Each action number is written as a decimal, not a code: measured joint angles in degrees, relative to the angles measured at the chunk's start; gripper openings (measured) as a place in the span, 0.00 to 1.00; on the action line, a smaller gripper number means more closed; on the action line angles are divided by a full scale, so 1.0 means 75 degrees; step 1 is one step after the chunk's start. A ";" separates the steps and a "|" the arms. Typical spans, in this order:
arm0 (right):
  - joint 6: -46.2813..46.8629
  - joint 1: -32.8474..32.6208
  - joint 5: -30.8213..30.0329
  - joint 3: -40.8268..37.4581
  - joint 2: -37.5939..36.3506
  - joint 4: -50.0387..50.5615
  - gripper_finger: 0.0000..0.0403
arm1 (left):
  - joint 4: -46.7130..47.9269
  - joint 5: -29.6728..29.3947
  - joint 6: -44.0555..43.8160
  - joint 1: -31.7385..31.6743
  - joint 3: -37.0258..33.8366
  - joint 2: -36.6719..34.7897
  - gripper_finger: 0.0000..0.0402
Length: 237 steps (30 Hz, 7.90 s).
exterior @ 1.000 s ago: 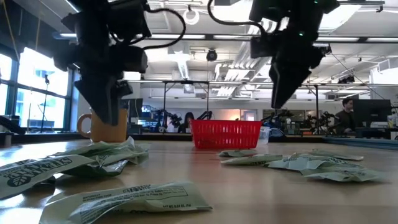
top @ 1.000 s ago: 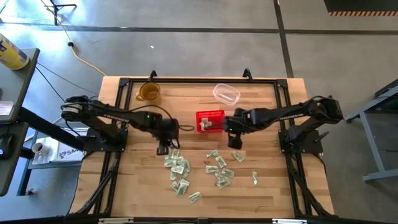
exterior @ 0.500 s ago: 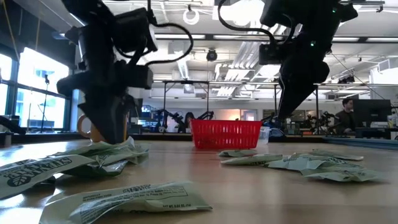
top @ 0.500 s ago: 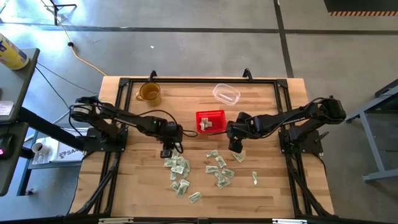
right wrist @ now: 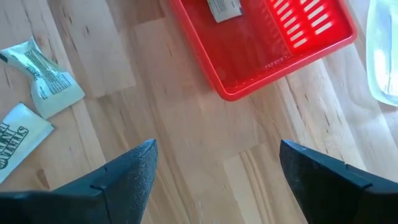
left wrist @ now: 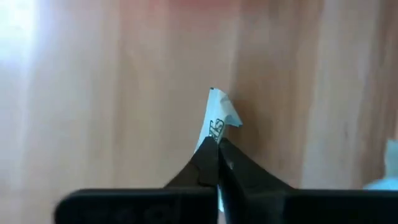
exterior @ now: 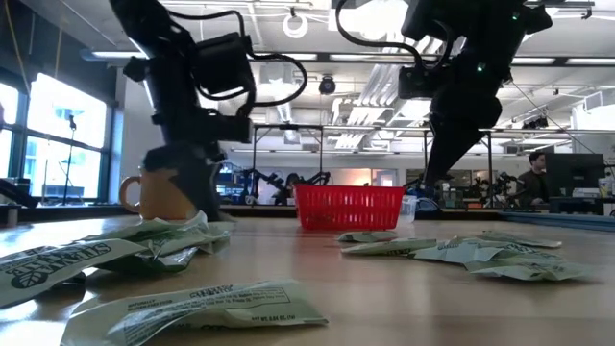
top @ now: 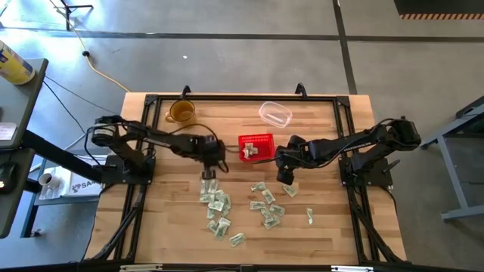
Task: Pick and place items into bin
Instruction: Put the white packet into the red basket
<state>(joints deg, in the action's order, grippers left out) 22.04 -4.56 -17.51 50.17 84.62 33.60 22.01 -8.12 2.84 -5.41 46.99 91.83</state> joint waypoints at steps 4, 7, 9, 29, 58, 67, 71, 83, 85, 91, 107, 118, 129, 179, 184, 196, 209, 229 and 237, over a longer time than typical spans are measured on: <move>0.0003 0.0000 -0.0041 0.0000 0.0000 0.0132 0.80 | 0.0078 0.0035 0.0065 -0.0537 0.0467 -0.0006 0.09; 0.0003 0.0000 -0.0077 0.0000 -0.0060 0.0284 0.80 | 0.0327 0.0489 0.0090 -0.0900 0.1268 -0.0075 0.08; 0.0018 0.0000 -0.0185 0.0000 -0.0220 0.0339 0.80 | 0.0349 0.1002 0.0188 -0.1072 0.1950 -0.0076 0.06; 0.1366 -0.1587 0.1833 -0.0755 -0.0839 0.1002 0.80 | 0.2735 0.2352 -0.0009 -0.1127 0.4814 0.1219 0.61; 0.9098 -0.4388 0.3022 -0.0312 0.0581 0.0908 0.80 | 0.3981 0.1335 0.0045 -0.1124 0.2920 -0.0070 0.49; 0.9752 -0.4313 0.3781 -0.0283 0.1329 0.0881 0.60 | 0.4061 0.1326 0.0213 -0.1124 0.2916 -0.0090 0.49; 0.9498 -0.3875 0.3719 -0.0296 0.1268 0.0875 0.29 | 0.4088 0.1326 0.0246 -0.1124 0.2916 -0.0090 0.49; 0.7623 -0.1590 0.1520 -0.0309 -0.0576 -0.0134 0.01 | 0.5127 0.1493 0.0189 -0.1124 0.2919 -0.0090 0.49; 0.7026 -0.0944 0.1167 -0.0309 -0.0893 -0.0350 0.03 | 0.5275 0.1774 0.0188 -0.1127 0.2907 -0.0157 0.49; 0.4201 0.1060 0.2126 -0.0299 -0.0827 -0.2469 0.02 | 0.4556 0.2415 -0.0306 -0.1124 0.2016 -0.1324 0.49; 0.2682 0.2819 0.3329 -0.0300 0.0022 -0.3823 0.58 | 0.2405 0.3411 -0.4107 -0.1121 -0.1568 -0.4688 0.49; 0.1752 0.2600 0.2605 -0.0300 -0.0385 -0.1675 0.65 | 0.1693 0.2428 -0.8897 0.0190 -0.1694 -0.4031 0.49; 0.1236 0.2811 0.1891 -0.0300 -0.0385 -0.1123 0.65 | 0.0776 0.1138 -1.2132 0.2218 -0.1667 -0.2865 0.49; 0.0433 0.2596 0.1292 -0.0312 -0.1556 0.1062 0.65 | -0.1455 0.1961 -0.2444 -0.1425 0.3179 0.1631 0.14; -0.0340 0.2196 0.2194 -0.0309 -0.1556 0.1121 0.65 | -0.0852 0.2461 -0.2389 -0.1327 0.3900 0.1817 0.20; 0.0215 0.0326 0.2024 -0.0309 -0.1536 0.1232 0.65 | 0.2862 0.0626 -0.1538 -0.0875 0.4533 0.1369 0.62; 0.3272 -0.1981 0.1872 -0.0297 -0.0843 0.1019 0.65 | 0.3191 0.1744 -0.0795 -0.0478 0.2165 0.0145 0.69; 0.4431 -0.1683 0.1740 -0.0260 0.1801 -0.0241 0.64 | 0.2679 0.1580 -0.1616 -0.0326 0.0501 -0.2480 0.69; 0.4610 -0.0775 0.2231 -0.0283 0.1670 -0.0148 0.28 | 0.2762 0.1314 -0.1767 -0.0329 0.0503 -0.2498 0.69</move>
<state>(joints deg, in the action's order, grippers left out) 56.62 -10.37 -0.78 48.05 97.15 32.49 42.73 1.73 -10.41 -7.88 50.76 73.10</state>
